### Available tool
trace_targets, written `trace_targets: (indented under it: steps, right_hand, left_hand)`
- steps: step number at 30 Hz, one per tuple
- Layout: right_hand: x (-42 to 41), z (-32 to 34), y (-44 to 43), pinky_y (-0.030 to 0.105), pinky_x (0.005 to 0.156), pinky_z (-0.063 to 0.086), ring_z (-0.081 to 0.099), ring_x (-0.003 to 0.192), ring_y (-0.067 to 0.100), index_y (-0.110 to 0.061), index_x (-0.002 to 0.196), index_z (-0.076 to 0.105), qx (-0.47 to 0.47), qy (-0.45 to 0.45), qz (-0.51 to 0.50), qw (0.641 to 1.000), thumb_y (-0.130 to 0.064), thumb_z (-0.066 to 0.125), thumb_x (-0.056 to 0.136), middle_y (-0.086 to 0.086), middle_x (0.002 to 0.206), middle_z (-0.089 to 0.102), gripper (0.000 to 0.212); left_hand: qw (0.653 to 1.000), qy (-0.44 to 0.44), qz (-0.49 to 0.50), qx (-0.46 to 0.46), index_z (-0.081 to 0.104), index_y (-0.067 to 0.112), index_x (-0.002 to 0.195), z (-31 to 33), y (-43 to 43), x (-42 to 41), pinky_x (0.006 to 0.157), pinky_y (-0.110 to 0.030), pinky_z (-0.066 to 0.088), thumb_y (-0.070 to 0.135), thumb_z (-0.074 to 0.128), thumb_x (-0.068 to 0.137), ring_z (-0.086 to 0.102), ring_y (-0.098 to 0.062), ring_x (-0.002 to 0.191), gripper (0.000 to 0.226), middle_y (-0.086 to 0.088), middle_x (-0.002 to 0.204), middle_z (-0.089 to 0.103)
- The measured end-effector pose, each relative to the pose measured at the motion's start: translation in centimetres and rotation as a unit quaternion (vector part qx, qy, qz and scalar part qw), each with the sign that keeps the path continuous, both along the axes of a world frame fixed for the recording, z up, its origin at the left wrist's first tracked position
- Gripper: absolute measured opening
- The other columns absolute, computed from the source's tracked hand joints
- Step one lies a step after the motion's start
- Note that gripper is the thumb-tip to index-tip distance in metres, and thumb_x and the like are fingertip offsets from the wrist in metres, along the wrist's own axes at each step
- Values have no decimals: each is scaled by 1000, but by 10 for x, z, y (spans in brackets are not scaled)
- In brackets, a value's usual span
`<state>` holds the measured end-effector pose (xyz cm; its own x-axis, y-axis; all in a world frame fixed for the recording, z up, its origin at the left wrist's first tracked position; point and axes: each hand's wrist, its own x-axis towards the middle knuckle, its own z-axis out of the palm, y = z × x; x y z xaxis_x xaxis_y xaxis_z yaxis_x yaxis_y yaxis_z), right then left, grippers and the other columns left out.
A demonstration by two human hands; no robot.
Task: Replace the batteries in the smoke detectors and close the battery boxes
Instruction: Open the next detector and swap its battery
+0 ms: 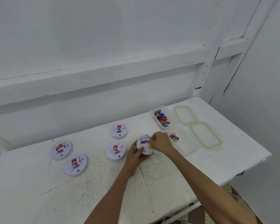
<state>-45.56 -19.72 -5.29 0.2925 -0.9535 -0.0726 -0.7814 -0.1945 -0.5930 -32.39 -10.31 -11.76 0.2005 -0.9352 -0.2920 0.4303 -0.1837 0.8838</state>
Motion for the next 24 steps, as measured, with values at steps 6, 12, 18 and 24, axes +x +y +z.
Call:
trace_targets:
  steps: [6, 12, 18, 24]
  right_hand:
    - [11, -19, -4, 34, 70, 54, 68, 71, 26, 0, 66, 65, 89, -26, -78, 993, -18, 57, 86, 13, 71, 70, 28]
    - [22, -18, -4, 31, 67, 59, 70, 70, 19, -3, 78, 74, 127, -91, -162, 974, -30, 63, 80, 9, 72, 73, 29]
    - [23, -18, -3, 23, 55, 49, 71, 70, 16, -6, 77, 75, 165, -133, -233, 949, -34, 74, 76, 7, 71, 74, 28]
    - [25, -34, -1, 30, 66, 58, 72, 70, 18, -12, 72, 75, 153, -144, -285, 935, -59, 71, 67, 4, 68, 73, 47]
  left_hand:
    - [1000, -13, -1, -7, 52, 19, 145, -3, 0, -1, 92, -45, 62, 12, 61, 103, 71, -33, 117, 44, -10, 132, 71]
    - [1000, -9, 1, -9, 54, 23, 142, -2, 1, 1, 92, -43, 62, 10, 59, 104, 71, -31, 118, 41, -9, 132, 71]
    - [1000, -18, 1, -12, 55, 22, 142, -1, 1, 0, 91, -42, 62, 12, 60, 103, 72, -30, 116, 41, -9, 132, 71]
    - [1000, -17, -2, -10, 53, 20, 145, -2, 1, 0, 89, -41, 63, 10, 60, 103, 73, -29, 114, 44, -9, 133, 70]
